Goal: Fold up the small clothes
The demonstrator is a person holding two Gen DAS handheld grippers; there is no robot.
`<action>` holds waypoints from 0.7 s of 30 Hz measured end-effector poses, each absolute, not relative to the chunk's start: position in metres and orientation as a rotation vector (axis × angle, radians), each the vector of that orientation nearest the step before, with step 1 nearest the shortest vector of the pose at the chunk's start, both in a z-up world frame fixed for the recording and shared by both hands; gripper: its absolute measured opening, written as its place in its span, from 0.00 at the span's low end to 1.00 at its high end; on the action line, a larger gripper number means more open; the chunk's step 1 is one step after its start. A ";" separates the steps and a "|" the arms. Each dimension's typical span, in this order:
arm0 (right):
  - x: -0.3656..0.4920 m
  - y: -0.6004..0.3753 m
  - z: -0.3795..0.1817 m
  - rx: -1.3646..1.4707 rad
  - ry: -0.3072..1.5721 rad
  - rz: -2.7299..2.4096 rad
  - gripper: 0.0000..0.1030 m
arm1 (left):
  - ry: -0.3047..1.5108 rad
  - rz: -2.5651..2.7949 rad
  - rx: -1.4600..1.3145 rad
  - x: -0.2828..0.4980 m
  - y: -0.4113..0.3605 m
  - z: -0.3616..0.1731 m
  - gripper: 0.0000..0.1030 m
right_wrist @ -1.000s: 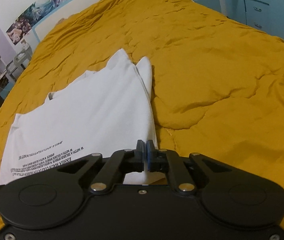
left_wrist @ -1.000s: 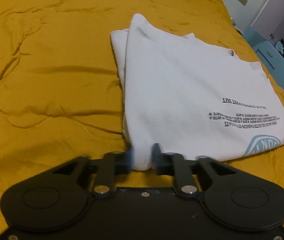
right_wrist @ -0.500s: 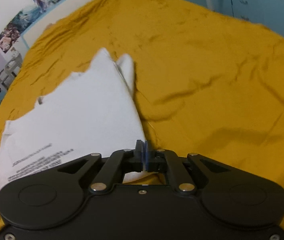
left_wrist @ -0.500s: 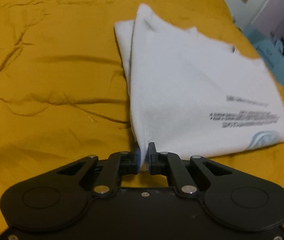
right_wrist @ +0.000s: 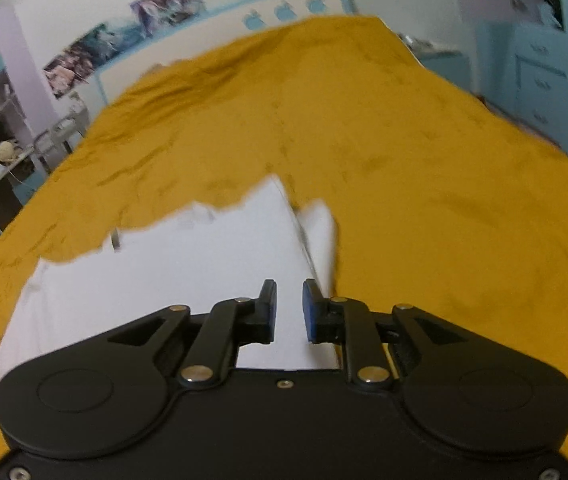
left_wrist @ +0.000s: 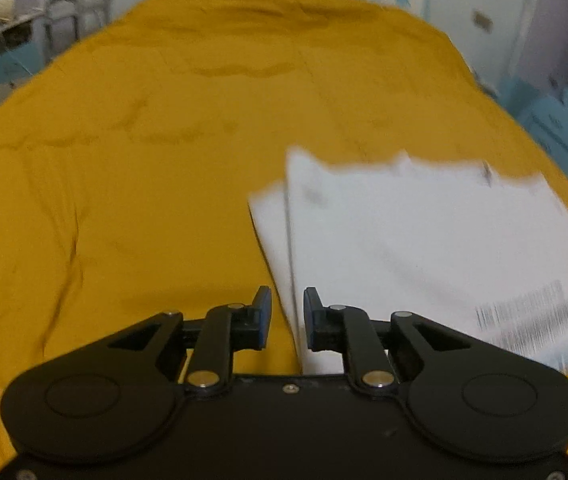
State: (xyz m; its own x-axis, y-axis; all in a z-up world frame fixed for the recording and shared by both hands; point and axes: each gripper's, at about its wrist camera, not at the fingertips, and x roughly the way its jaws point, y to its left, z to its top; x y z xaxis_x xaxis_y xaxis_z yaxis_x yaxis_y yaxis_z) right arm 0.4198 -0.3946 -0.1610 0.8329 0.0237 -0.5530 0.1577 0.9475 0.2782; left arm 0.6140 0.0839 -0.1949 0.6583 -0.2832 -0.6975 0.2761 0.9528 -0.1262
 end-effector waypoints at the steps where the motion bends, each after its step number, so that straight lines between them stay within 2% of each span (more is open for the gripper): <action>1: 0.432 -0.394 -0.160 0.324 0.575 -0.063 0.17 | 0.772 -0.304 -0.027 0.625 0.083 -0.195 0.17; 3: 0.463 -0.394 -0.162 0.339 0.553 -0.061 0.21 | 0.752 -0.290 -0.056 0.649 0.077 -0.200 0.22; 7: 0.508 -0.390 -0.174 0.353 0.566 -0.080 0.24 | 0.737 -0.261 -0.109 0.684 0.066 -0.215 0.23; 11: 0.535 -0.384 -0.189 0.304 0.610 -0.111 0.33 | 0.736 -0.251 -0.109 0.710 0.049 -0.228 0.40; 12: 0.540 -0.383 -0.193 0.296 0.618 -0.119 0.36 | 0.745 -0.247 -0.117 0.717 0.046 -0.232 0.40; 15: 0.543 -0.382 -0.200 0.285 0.642 -0.129 0.36 | 0.767 -0.257 -0.113 0.730 0.035 -0.241 0.40; 16: 0.543 -0.383 -0.202 0.288 0.649 -0.128 0.33 | 0.769 -0.260 -0.105 0.734 0.033 -0.243 0.40; 17: 0.541 -0.384 -0.203 0.286 0.650 -0.129 0.19 | 0.773 -0.262 -0.092 0.736 0.029 -0.244 0.34; 18: 0.542 -0.383 -0.204 0.278 0.658 -0.129 0.11 | 0.775 -0.266 -0.086 0.738 0.026 -0.245 0.12; 19: 0.542 -0.383 -0.204 0.270 0.662 -0.128 0.10 | 0.784 -0.280 -0.094 0.740 0.023 -0.246 0.06; 21: 0.538 -0.382 -0.202 0.264 0.647 -0.123 0.08 | 0.759 -0.268 -0.086 0.738 0.018 -0.244 0.05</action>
